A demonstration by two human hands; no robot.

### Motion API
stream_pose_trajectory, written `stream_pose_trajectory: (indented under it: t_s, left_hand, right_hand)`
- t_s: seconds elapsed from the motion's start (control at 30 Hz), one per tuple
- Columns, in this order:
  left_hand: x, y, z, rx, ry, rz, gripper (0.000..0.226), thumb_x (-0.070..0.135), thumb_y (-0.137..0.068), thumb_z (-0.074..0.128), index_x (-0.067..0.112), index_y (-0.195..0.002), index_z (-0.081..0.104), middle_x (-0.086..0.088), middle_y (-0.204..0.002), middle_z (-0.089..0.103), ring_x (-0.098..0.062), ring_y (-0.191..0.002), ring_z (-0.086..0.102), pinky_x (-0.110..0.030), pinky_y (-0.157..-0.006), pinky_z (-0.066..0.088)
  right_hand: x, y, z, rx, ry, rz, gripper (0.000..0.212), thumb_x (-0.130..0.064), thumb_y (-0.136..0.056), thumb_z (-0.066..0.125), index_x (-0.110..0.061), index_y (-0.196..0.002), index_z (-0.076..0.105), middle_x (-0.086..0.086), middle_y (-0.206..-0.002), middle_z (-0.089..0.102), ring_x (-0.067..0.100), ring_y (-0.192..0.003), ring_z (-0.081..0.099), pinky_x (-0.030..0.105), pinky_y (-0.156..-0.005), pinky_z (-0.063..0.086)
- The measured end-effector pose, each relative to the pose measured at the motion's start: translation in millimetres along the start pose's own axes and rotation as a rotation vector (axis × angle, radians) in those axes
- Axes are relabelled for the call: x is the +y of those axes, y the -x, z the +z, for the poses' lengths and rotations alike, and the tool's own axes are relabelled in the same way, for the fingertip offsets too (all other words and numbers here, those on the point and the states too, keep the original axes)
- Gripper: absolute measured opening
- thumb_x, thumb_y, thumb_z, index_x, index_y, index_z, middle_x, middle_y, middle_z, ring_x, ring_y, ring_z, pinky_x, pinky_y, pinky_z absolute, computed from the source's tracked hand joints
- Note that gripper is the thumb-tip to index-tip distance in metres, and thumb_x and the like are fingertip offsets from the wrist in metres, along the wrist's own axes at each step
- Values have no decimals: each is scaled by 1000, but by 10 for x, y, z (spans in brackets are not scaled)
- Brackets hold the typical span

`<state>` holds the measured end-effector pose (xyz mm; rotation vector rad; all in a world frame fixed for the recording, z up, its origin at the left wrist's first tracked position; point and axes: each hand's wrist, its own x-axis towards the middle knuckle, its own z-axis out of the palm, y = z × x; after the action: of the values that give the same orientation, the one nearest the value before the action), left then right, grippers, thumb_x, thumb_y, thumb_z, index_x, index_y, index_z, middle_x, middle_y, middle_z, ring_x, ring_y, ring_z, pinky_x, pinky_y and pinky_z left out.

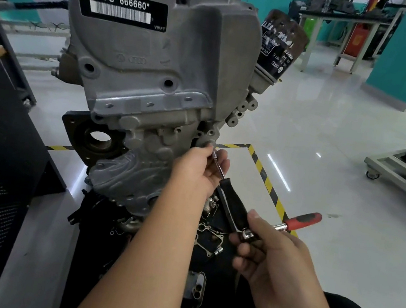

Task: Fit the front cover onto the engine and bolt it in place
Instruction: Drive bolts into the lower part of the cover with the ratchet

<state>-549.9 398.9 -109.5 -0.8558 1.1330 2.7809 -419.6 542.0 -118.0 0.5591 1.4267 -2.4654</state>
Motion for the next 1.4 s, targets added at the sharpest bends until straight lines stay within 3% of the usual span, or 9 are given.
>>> stream_pose_trajectory:
  t_s: [0.27,0.87,1.13,1.4]
  left_hand:
    - [-92,-89,5,-16,114,4,14,13,-97,69,3,-87,64,-7,-56,70,-13,-48,70,-27,-44,55]
    - [-157,15,-1,-40,138,29,17,14,-100,64,5,-86,64,-7,-60,72,-12,-52,71,-27,-47,57]
    - [-147,15,3,-21,143,53,15,11,-99,65,4,-86,66,-8,-64,73,-13,-53,72,-24,-45,55]
    - [-148,8,-17,-30,96,60,17,15,-101,62,7,-87,66,-7,-65,74,-14,-53,69,-21,-43,52]
  right_hand:
    - [-16,41,-37,36,-2,-147,20,-14,-85,78,0,-82,64,27,-67,64,19,-41,51,29,-40,45]
    - [26,43,-61,29,71,-264,25,-13,-84,79,7,-91,65,26,-68,65,23,-43,54,31,-43,48]
    - [98,59,-48,87,360,-527,17,-17,-84,81,-14,-74,68,16,-60,63,30,-42,62,37,-41,54]
    - [106,28,-51,66,391,-519,15,-15,-87,79,-11,-78,68,11,-58,64,26,-42,63,33,-41,53]
